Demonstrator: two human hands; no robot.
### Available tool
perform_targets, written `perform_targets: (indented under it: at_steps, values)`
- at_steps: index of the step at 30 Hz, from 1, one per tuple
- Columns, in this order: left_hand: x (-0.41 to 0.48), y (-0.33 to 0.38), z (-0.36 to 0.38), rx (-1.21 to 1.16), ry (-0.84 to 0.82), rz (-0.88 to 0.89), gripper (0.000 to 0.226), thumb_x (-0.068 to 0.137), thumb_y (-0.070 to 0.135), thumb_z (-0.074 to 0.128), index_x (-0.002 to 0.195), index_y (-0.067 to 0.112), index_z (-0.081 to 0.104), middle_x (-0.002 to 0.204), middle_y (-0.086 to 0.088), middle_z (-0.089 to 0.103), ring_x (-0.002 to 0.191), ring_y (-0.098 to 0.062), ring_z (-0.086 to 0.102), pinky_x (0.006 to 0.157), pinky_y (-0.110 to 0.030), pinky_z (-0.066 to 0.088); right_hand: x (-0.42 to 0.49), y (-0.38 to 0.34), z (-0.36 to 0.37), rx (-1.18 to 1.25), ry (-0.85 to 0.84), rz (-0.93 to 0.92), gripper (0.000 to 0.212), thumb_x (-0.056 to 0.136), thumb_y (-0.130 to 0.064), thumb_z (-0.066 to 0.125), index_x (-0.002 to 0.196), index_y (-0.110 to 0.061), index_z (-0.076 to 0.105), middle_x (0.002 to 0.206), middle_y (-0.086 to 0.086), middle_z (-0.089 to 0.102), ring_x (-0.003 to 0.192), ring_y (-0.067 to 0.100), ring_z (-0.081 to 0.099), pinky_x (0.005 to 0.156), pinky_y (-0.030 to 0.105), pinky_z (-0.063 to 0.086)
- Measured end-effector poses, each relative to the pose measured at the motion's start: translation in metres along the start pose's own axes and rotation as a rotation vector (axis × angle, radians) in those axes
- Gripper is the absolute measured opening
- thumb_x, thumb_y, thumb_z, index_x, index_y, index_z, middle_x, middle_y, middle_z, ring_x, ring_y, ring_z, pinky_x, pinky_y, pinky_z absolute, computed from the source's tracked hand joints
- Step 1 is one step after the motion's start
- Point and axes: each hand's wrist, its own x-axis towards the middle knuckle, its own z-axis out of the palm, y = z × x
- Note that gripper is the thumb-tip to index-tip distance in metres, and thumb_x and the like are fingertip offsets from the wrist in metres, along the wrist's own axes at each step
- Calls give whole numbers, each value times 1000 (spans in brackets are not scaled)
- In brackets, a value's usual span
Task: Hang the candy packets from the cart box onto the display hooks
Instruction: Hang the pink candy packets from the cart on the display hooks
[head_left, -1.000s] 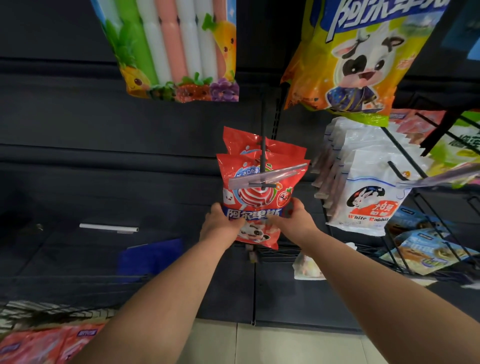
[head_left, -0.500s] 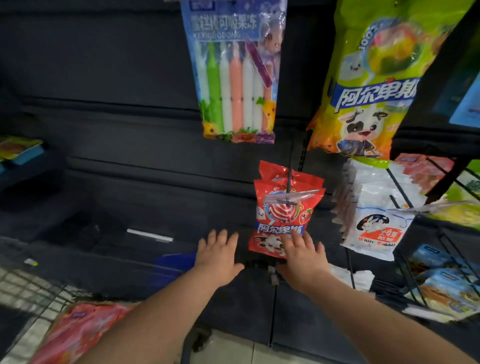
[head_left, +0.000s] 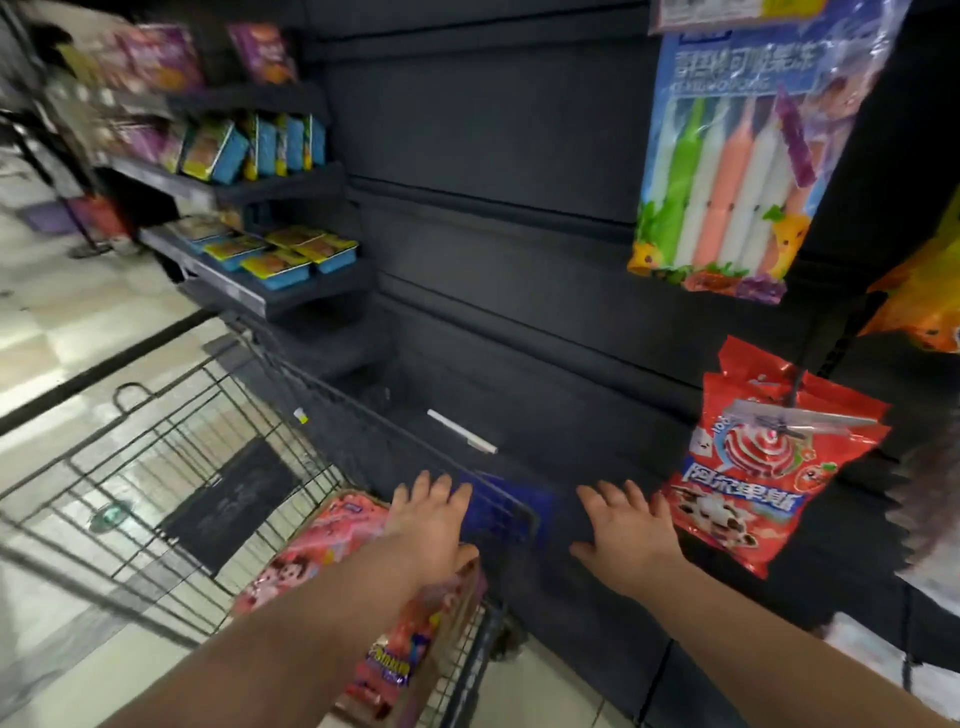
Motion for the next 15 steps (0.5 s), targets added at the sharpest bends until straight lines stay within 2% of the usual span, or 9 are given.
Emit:
perform_targets:
  at_steps: [8, 12, 15]
  values:
    - [-34, -88, 57, -51, -164, -130, 83, 93, 55, 47, 155, 22, 3, 163, -14, 5, 149, -37, 3, 120, -53, 6, 12, -53, 32, -42, -123, -94, 69, 93, -45, 48, 151, -24, 17, 159, 2, 20, 148, 30, 10, 118, 54, 7]
    - [-23, -135, 87, -77, -226, -134, 86, 91, 60, 43, 154, 22, -1, 163, -13, 4, 149, -37, -1, 120, -55, 4, 33, -85, 48, -62, -205, -79, 69, 94, -45, 47, 151, -23, 17, 158, 4, 23, 147, 30, 14, 117, 53, 10]
    - [-4, -172, 105, -109, -273, -124, 86, 91, 60, 43, 155, 19, 3, 163, -13, 5, 149, -36, 1, 121, -54, 5, 50, -114, 64, -51, -299, -35, 67, 95, -44, 45, 152, -23, 16, 157, 5, 24, 146, 30, 18, 117, 52, 14]
